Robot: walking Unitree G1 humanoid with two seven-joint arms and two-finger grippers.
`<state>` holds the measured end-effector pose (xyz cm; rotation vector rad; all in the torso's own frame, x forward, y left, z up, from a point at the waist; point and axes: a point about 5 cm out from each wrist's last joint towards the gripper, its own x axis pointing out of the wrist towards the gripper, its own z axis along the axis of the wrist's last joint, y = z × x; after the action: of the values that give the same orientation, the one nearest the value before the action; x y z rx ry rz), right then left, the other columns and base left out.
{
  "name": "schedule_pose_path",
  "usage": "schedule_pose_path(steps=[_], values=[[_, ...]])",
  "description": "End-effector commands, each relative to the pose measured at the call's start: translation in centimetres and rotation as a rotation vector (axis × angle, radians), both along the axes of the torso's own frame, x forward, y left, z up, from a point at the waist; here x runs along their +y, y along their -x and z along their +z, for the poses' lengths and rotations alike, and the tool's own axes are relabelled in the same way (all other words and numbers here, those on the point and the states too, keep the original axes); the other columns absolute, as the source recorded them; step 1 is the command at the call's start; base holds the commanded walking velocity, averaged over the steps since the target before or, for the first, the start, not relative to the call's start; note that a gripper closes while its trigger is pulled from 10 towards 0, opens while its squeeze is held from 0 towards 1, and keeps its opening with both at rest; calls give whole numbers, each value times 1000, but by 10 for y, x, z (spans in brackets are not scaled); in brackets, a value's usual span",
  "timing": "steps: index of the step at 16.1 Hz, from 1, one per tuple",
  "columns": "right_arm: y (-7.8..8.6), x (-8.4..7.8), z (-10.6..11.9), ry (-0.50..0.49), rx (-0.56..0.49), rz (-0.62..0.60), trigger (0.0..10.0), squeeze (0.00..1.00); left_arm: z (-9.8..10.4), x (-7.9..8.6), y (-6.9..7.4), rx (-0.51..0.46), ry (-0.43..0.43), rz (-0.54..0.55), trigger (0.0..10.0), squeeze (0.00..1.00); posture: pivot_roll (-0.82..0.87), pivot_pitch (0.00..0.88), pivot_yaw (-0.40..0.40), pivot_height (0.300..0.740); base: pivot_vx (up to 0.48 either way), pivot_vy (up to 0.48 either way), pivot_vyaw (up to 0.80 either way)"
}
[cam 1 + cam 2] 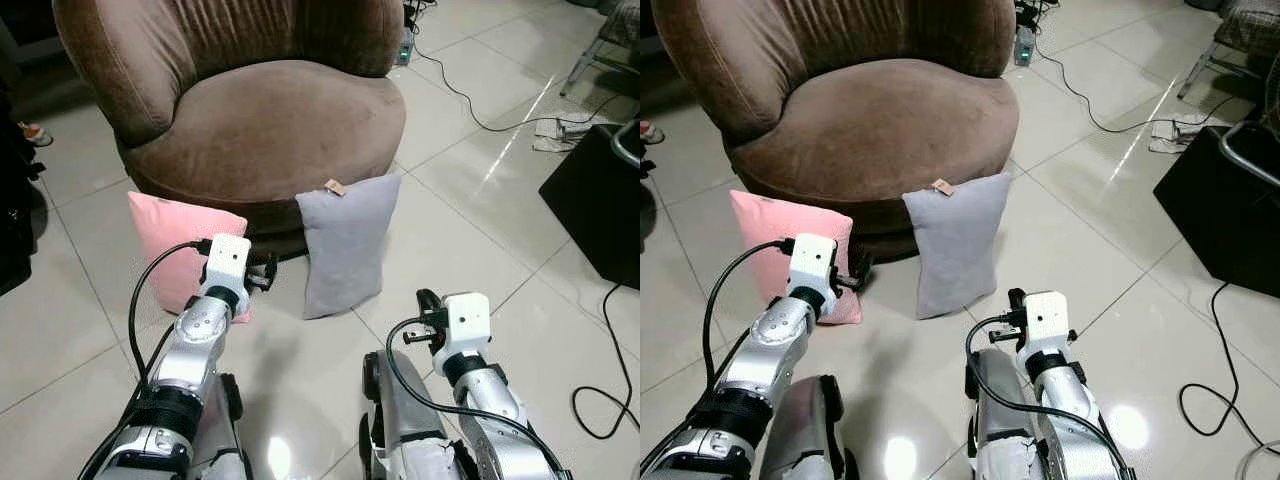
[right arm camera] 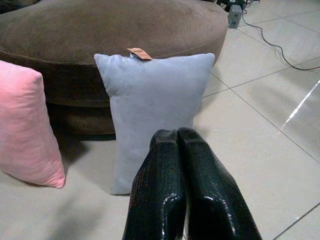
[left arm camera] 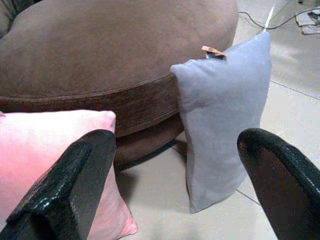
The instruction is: Move the pillow to the sofa from floor
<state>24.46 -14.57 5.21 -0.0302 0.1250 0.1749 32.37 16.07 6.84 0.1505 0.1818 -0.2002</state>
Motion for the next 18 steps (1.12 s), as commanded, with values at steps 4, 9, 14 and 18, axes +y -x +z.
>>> schedule_pose_path(steps=[4,9,14,18], values=[[3,-1,-2,13,16,-3,10000,0,-1,-5,-1,7,-14,-28,10000,0,-130,158,-40,569,480,0,0],[4,-2,-3,17,21,-4,10000,0,-2,-7,0,6,-2,-24,10000,0,-132,166,-43,569,480,0,0],[4,-2,-3,16,26,-7,10000,0,-7,-8,2,24,-62,-55,10000,0,-132,171,-39,569,288,-88,0],[4,-2,-2,12,26,-6,10000,0,-5,-5,0,23,-57,-24,10000,0,-134,177,-37,569,197,-362,0]])
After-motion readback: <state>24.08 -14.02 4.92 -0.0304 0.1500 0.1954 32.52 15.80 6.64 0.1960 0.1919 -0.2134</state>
